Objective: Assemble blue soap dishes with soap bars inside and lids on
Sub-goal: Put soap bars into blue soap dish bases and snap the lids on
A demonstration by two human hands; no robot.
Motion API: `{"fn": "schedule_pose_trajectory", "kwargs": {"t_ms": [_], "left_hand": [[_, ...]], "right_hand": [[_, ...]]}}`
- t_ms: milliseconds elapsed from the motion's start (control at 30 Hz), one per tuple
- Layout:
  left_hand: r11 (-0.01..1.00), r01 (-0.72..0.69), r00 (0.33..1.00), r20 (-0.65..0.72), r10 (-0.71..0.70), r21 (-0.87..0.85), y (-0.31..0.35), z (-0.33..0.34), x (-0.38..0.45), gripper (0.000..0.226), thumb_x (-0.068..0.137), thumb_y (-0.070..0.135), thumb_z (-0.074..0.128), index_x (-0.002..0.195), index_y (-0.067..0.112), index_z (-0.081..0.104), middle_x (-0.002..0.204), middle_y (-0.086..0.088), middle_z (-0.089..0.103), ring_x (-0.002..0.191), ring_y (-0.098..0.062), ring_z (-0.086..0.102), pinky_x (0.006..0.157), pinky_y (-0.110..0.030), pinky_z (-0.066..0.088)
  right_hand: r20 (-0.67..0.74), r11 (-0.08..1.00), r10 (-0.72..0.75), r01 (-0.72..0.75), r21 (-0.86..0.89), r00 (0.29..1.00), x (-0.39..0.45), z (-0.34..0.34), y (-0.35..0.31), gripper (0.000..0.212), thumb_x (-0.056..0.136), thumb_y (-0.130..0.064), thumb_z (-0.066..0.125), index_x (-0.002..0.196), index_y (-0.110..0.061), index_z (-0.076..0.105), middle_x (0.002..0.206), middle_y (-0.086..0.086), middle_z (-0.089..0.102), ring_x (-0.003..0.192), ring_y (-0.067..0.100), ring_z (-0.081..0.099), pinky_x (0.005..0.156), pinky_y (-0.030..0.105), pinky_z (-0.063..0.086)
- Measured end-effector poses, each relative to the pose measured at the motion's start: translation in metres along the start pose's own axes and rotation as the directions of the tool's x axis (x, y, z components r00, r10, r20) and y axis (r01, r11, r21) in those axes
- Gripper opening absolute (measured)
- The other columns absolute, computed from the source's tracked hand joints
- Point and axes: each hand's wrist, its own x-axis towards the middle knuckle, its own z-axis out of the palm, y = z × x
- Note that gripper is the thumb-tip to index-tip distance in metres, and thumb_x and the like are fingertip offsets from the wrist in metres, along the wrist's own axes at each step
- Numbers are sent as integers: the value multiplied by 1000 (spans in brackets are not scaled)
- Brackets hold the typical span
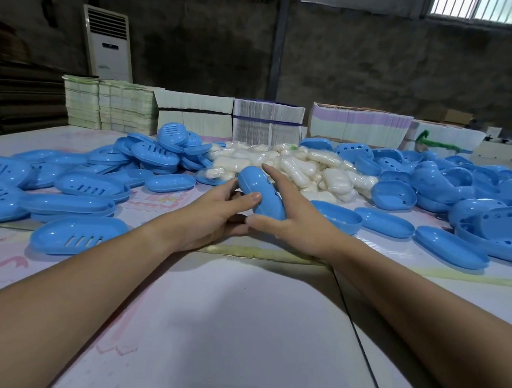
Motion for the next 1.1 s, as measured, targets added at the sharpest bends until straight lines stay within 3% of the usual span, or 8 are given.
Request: {"fn": "schedule_pose_trajectory", "kwargs": {"t_ms": [100,233,400,600,733,833,967,1100], "left_hand": [[996,3,1000,-17,-5,-85,0,-2,2,56,90,32,64,141,13,50,129,-10,69,113,-36,69,88,-37,59],[991,43,991,-117,-58,-127,-2,-7,5,60,84,40,69,138,15,55,134,-15,65,109,-36,70,94,-46,58],[983,77,979,-173,-105,-164,-3,-8,8,69,76,47,72,136,17,56,123,-9,72,109,-33,71,88,-46,61],[984,75,973,-204,-107,-159,-3,-8,7,55,87,44,67,134,17,59,114,-7,75,108,-30,72,89,-46,61],[990,80,973,-205,-103,-116,-2,-5,7,69,75,48,71,135,17,56,122,-9,71,108,-30,72,89,-46,60],[990,77,976,-192,-99,-114,-2,-6,6,61,82,46,69,134,17,57,119,-8,74,109,-29,72,89,-45,60],[999,41,989,-144,-41,2,-4,-4,4,59,85,41,70,138,20,55,123,-4,72,113,-21,70,90,-39,60],[994,4,996,-86,5,112,0,-2,1,52,85,37,72,134,29,57,126,1,71,124,-12,62,105,-42,49]], "right_hand": [[-120,984,-37,15,-179,992,0,0,-2,94,68,-64,74,145,-47,23,130,-18,46,111,3,51,94,34,48],[-280,914,-117,-7,-406,953,2,-3,0,65,74,-54,71,132,-36,46,118,-13,58,104,9,54,87,39,49],[-270,871,-219,62,-488,938,5,-10,0,44,83,-46,69,122,-26,58,107,-8,64,97,15,56,78,35,47],[-233,844,-219,64,-533,948,6,-10,-1,48,86,-49,61,128,-29,52,114,-10,60,102,14,52,77,35,45],[-240,834,-209,44,-550,948,4,-10,0,46,87,-50,60,127,-29,53,112,-11,62,101,15,52,76,36,44],[-220,888,-183,65,-456,958,5,-14,-2,46,82,-50,66,123,-31,56,107,-11,63,96,13,55,78,37,48],[40,989,36,-30,-148,999,-3,-18,-3,69,77,-69,59,138,-54,31,122,-15,56,101,3,56,85,26,47],[92,990,120,-126,61,989,-7,-18,-2,62,85,-67,50,141,-57,27,117,-2,60,100,9,60,91,29,48]]}}
